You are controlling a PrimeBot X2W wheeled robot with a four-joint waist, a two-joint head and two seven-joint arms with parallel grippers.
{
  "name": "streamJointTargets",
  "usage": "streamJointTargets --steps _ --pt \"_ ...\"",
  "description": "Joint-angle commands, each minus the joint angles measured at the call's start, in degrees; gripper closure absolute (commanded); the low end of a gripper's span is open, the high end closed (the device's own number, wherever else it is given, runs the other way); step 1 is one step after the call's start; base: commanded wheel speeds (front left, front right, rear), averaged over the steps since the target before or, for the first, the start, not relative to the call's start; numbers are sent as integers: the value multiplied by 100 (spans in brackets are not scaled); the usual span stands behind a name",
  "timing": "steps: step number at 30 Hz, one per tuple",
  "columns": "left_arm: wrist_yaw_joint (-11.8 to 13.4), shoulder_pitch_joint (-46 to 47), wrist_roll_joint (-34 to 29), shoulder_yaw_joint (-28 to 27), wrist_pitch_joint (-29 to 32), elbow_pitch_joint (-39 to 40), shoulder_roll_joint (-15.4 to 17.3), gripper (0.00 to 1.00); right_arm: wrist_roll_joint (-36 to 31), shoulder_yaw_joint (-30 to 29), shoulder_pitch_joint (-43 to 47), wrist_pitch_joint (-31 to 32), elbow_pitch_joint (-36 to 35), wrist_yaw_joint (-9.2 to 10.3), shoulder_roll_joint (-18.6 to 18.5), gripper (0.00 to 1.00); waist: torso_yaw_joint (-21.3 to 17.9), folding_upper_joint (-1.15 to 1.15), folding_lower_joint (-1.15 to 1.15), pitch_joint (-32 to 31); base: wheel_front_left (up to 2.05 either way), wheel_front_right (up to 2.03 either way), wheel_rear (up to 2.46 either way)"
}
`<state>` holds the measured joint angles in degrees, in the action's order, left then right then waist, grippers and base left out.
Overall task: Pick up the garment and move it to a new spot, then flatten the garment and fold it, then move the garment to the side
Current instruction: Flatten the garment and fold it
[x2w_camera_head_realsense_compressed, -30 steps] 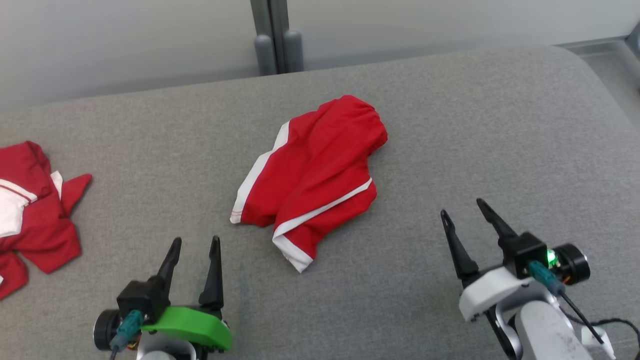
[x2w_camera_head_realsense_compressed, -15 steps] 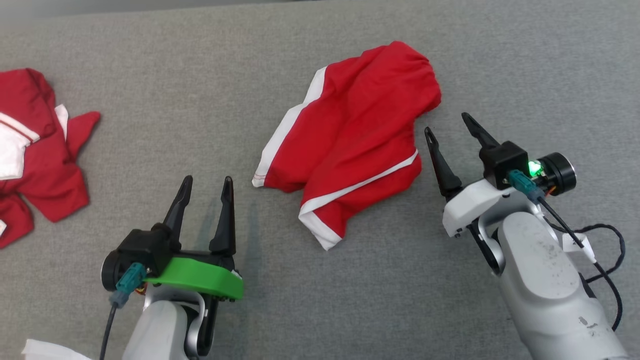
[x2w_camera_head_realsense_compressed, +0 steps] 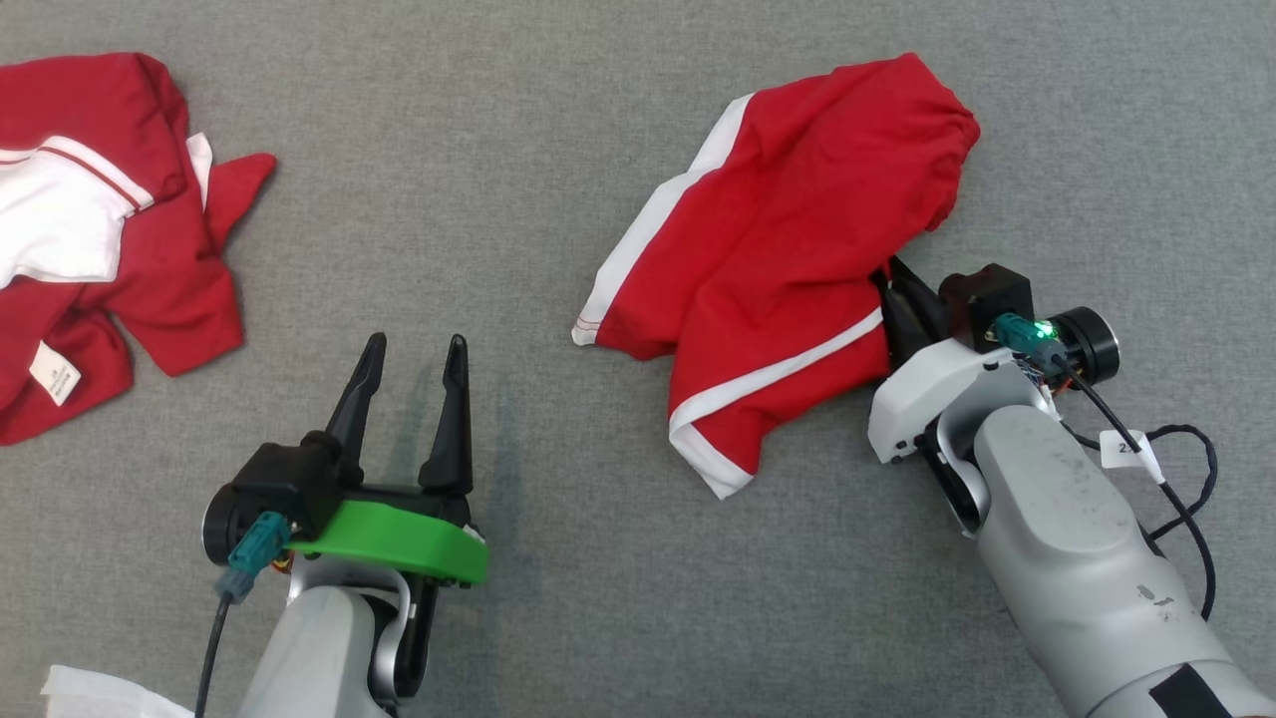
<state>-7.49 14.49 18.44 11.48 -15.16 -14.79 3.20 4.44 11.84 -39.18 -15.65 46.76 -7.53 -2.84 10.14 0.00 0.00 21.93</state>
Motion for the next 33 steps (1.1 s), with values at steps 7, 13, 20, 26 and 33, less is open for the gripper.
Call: streamJointTargets --steps 7,13,20,26,33 --pt "7 -146 -24 57 2 88 15 0 134 -704 432 49 -741 8 -20 100 -273 0 0 -358 0 0 0" --pt "7 -366 -84 162 1 51 8 0 -198 -1340 1072 49 -1384 8 -55 100 -589 0 0 -776 0 0 0" --pt "7 -613 -18 296 2 -23 -12 0 -516 -1841 1925 49 -1447 8 -176 100 -867 0 0 -1066 0 0 0" --pt "7 -675 -46 556 2 -71 -17 0 -695 -2144 2180 49 -1719 8 -104 0 -1017 0 0 -1054 0 0 0" --pt "7 -389 399 1631 1 -269 158 0 -666 -2115 2255 49 -2527 8 -20 0 -1190 0 0 -899 0 0 0"
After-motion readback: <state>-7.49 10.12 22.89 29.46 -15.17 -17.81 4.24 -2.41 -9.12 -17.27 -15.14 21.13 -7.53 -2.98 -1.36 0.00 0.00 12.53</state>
